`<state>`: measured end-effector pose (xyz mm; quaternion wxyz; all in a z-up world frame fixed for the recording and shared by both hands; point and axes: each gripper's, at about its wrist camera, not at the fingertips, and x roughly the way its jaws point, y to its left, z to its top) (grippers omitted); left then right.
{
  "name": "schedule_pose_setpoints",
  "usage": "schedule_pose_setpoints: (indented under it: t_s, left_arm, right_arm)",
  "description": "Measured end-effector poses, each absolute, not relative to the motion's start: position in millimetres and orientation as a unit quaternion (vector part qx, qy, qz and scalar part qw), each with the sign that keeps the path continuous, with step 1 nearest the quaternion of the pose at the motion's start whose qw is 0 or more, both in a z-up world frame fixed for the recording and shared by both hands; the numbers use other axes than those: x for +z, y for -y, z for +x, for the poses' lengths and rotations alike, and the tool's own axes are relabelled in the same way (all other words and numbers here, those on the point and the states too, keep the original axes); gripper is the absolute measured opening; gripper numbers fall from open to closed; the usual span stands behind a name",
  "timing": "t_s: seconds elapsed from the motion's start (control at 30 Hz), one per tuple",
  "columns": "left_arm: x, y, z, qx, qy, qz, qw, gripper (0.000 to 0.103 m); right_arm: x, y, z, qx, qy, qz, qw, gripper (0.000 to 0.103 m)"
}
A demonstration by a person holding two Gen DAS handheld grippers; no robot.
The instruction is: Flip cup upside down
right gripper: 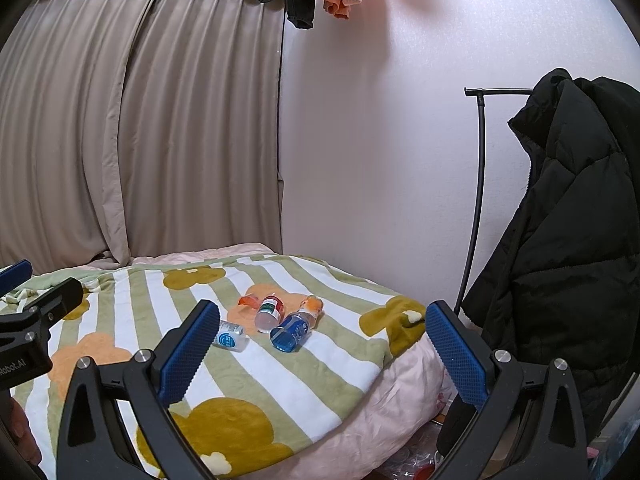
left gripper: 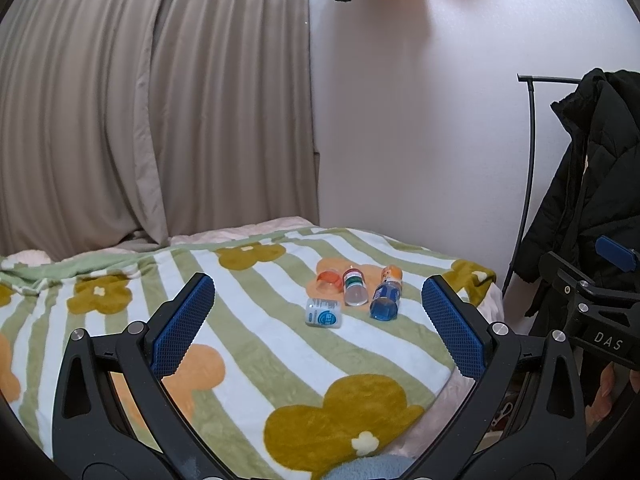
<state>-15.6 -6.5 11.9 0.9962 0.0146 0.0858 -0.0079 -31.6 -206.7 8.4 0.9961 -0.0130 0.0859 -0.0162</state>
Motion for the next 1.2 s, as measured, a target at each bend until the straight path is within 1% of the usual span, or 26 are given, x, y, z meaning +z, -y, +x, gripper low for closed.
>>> schedule_pose_setpoints:
  t_s: [0.67,0.87,1.0,1.2]
  left_arm:
    - [6,9,-16,-0.008,-0.087,0.012,0.996,0.103]
    - [6,11,-4,-0.007,-0.099,0.009,0.995,0.103]
    - [10,8,15,-0.007,-0.115,0.005,0.993,0.103]
    - [14,-2,56,-0.001,-0.140,0.001,0.990,0.103]
  right_arm:
    - [7,207,-32,-0.016,-0.087,-0.012,0.996,0.103]
    - [2,203,-29,-0.014,-0.098,-0.009,0.995,0.103]
    - [5,206,-11,-0.004,-0.112,-0.004,0.994,0.103]
    - [12,214,46,0.023,-0.154,0.005,0.988,0.103]
